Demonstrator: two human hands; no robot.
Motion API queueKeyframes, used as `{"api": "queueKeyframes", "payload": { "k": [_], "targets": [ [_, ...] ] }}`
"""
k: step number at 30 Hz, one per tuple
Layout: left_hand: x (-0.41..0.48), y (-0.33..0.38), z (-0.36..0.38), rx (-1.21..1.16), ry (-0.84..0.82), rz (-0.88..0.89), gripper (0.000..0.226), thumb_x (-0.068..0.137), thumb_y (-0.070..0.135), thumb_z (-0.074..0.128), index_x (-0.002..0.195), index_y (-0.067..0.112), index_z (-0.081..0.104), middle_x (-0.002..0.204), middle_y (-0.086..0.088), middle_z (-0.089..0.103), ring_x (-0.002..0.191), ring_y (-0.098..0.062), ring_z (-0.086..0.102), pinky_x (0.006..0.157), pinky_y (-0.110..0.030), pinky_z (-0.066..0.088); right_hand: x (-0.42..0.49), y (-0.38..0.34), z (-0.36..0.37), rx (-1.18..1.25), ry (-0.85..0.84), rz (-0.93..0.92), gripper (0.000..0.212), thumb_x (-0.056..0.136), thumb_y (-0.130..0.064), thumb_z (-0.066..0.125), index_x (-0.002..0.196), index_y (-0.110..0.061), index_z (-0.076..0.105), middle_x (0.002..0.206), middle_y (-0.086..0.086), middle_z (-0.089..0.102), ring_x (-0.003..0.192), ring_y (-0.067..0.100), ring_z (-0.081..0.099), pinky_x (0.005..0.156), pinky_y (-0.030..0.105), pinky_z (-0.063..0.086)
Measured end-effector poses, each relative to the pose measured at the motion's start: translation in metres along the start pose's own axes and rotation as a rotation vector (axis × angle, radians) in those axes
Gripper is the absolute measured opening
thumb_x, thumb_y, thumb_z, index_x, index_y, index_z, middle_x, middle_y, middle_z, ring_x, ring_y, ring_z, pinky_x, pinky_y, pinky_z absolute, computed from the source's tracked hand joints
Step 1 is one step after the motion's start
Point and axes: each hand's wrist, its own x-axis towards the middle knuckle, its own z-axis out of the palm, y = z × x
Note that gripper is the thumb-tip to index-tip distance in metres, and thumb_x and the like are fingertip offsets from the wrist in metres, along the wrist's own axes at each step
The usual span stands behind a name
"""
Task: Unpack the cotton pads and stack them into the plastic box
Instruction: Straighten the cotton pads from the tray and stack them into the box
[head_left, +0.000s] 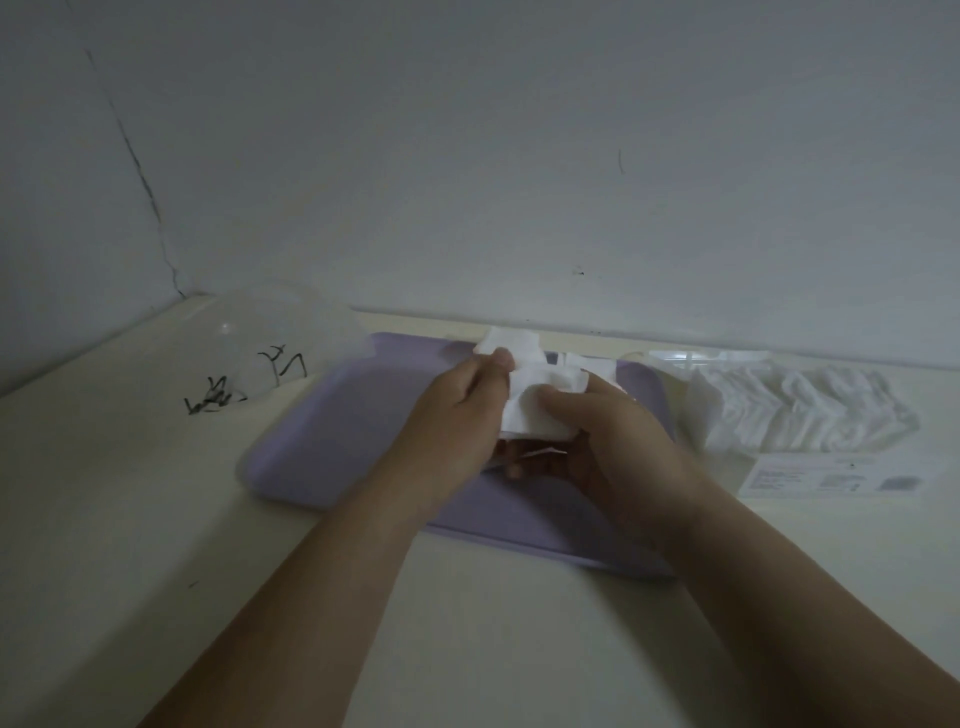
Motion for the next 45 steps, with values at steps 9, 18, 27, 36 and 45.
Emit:
{"api": "queueKeyframes", "payload": {
  "k": [9, 18, 27, 36, 45],
  "targets": [
    [-0.007, 0.005, 0.011, -0.069, 0.084, 0.076, 0.06, 0.103, 0.063, 0.031, 0.11, 0.025, 0.076, 0.108, 0.004, 0.078, 0.105, -0.013, 0.071, 0.102, -0.039, 0.054, -0.006, 0.002, 0.013, -0.137, -0.015, -0.033, 0.02, 0.107, -0.023, 0.056, 0.119, -0.01, 0.065, 0.09, 0.017, 0.072, 0.076, 0.028, 0.07, 0.063, 0.036, 0.054],
    [0.015, -0.025, -0.029, 0.666, -0.155, 0.049, 0.039, 0.079, 0.051, 0.074, 0.08, 0.013, 0.065, 0.074, -0.005, 0.067, 0.072, -0.023, 0.064, 0.068, -0.039, 0.051, 0.011, 0.01, -0.009, -0.235, 0.397, -0.056, 0.023, 0.11, -0.024, 0.053, 0.128, -0.011, 0.056, 0.096, 0.012, 0.07, 0.06, 0.017, 0.065, 0.045, 0.026, 0.05],
    [0.013, -0.023, -0.027, 0.468, -0.15, 0.039, 0.033, 0.074, 0.032, 0.089, 0.084, 0.019, 0.06, 0.077, 0.007, 0.065, 0.063, -0.006, 0.055, 0.057, -0.027, 0.039, 0.014, 0.013, -0.014, -0.247, 0.403, -0.08, 0.027, 0.108, -0.025, 0.056, 0.129, -0.008, 0.06, 0.108, 0.018, 0.074, 0.07, 0.02, 0.072, 0.053, 0.029, 0.055],
    [0.01, -0.003, -0.031, -0.47, -0.293, 0.028, 0.032, 0.087, 0.01, 0.076, 0.119, 0.005, 0.069, 0.112, -0.014, 0.075, 0.094, -0.021, 0.07, 0.061, -0.031, 0.055, 0.009, 0.008, -0.015, -0.218, 0.378, -0.123, 0.021, 0.102, -0.017, 0.066, 0.121, -0.007, 0.069, 0.102, 0.014, 0.074, 0.082, 0.023, 0.072, 0.049, 0.017, 0.051],
    [0.015, -0.015, -0.027, -0.275, -0.288, 0.132, 0.045, 0.075, 0.012, 0.084, 0.118, 0.009, 0.069, 0.098, -0.006, 0.075, 0.081, -0.016, 0.062, 0.06, -0.026, 0.046, 0.0, -0.001, -0.007, -0.116, 0.03, -0.097, 0.036, 0.088, -0.001, 0.057, 0.113, -0.013, 0.08, 0.117, 0.015, 0.079, 0.109, 0.029, 0.074, 0.103, 0.052, 0.055]
  ]
}}
